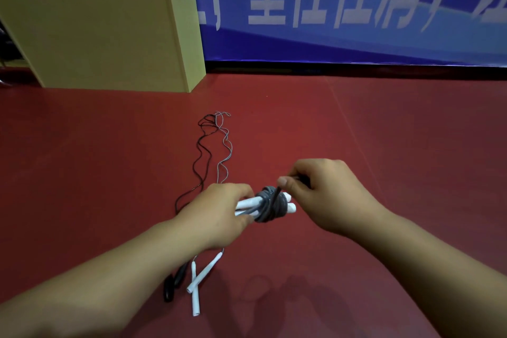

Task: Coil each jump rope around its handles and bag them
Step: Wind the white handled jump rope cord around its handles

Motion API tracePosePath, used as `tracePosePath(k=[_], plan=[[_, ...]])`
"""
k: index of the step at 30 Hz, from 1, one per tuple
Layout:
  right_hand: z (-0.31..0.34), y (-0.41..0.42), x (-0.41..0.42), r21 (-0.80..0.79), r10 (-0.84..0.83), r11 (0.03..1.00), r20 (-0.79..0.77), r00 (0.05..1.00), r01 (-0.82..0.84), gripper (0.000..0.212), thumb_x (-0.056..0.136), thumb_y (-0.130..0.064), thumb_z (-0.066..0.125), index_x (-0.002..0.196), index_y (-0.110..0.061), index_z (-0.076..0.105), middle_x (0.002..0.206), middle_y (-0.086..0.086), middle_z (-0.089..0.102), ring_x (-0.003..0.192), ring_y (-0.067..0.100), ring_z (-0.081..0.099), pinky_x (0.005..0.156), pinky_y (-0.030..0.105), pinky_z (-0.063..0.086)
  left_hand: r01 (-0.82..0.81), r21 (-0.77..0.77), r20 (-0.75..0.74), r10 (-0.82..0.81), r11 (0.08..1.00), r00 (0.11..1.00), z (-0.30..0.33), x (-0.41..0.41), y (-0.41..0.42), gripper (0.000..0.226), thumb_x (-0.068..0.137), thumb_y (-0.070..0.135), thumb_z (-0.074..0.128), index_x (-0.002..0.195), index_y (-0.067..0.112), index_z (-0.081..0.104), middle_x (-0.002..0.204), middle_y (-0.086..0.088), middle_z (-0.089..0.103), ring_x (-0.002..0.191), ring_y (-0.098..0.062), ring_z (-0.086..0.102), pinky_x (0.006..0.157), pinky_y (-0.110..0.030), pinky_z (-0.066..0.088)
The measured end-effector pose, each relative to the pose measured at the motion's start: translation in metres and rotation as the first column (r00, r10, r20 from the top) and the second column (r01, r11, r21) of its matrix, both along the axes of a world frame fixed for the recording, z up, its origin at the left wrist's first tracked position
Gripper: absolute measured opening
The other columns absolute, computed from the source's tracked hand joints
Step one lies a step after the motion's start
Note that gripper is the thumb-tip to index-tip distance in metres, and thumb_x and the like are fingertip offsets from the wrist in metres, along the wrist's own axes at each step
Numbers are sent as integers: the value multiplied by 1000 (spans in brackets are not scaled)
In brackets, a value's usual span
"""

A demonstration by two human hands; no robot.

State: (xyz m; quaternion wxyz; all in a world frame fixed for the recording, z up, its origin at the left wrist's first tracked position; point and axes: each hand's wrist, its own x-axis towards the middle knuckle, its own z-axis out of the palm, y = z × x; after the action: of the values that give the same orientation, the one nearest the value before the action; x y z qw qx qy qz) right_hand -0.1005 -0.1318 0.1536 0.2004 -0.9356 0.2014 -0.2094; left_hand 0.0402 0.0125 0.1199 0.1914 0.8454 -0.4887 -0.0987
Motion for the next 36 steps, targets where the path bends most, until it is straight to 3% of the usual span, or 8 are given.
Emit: tracePosePath(k=[6, 9, 12, 15, 18, 21, 26, 36], plan=[[1, -9, -2, 40, -25, 999, -25, 999, 26, 31, 89, -43, 63, 79, -14, 70, 61, 0, 59, 60, 16, 53, 57, 29, 39, 248, 47, -63, -245, 968, 967, 11, -13, 1, 14, 88, 34, 66, 88, 30, 53, 72, 9, 54, 68, -10, 49, 68, -32, 45], [3, -16, -3, 319, -1, 948, -2, 1000, 2, 23, 81, -39, 75, 76, -17, 72, 69, 7, 69, 60, 13, 58, 60, 30, 48, 322, -8, -144, -320, 947, 936, 21, -22, 2, 17, 88, 29, 67, 83, 28, 51, 66, 12, 49, 60, -6, 42, 59, -27, 36], [9, -24, -10, 644, 20, 764, 46, 999, -45, 22, 72, -30, 81, 73, -12, 69, 58, -1, 57, 52, 7, 45, 48, 24, 39, 367, -72, -237, -373, 928, 897, 31, -28, 5, 12, 89, 23, 68, 89, 26, 56, 66, 11, 51, 56, -2, 41, 55, -24, 36], [10, -29, -16, 790, 80, 607, 42, 996, -82, 27, 64, -29, 79, 76, -11, 63, 52, -5, 51, 46, 8, 36, 45, 22, 27, 407, -139, -366, -428, 903, 826, 35, -28, 7, 13, 88, 21, 69, 96, 24, 60, 80, -3, 60, 68, -8, 48, 65, -36, 43], [9, -31, -16, 921, 70, 365, 117, 991, -134, 24, 62, -24, 75, 75, -12, 58, 58, 3, 55, 43, 11, 44, 42, 19, 37, 355, -260, -541, -440, 898, 717, 38, -30, 9, 15, 85, 19, 69, 98, 18, 60, 82, -16, 56, 70, -17, 48, 61, -37, 41], [10, -31, -14, 969, 54, 137, 201, 978, -206, 13, 67, -18, 73, 73, -14, 62, 65, 7, 59, 46, 14, 56, 45, 22, 49, 279, -382, -645, -470, 881, 603, 44, -33, 9, 19, 87, 6, 68, 103, 4, 59, 77, -3, 58, 65, -15, 52, 57, -28, 47], [7, -16, -3, 924, 76, 340, 157, 985, -174, 36, 90, -1, 50, 69, -22, 69, 64, -1, 52, 51, 7, 41, 50, 21, 23, 80, -523, -689, -476, 848, 546, 50, -32, 8, 19, 84, 8, 65, 101, 4, 58, 74, -1, 64, 53, -16, 52, 53, -22, 47], [8, 2, 2, 914, 113, 405, -26, 993, -22, 5, 93, -16, 63, 89, -16, 65, 70, 0, 60, 43, 6, 36, 43, 21, 28, -354, -507, -728, -172, 786, 663, 39, -17, 2, 10, 95, 11, 60, 87, 9, 55, 65, -1, 63, 49, -14, 52, 55, -29, 43]])
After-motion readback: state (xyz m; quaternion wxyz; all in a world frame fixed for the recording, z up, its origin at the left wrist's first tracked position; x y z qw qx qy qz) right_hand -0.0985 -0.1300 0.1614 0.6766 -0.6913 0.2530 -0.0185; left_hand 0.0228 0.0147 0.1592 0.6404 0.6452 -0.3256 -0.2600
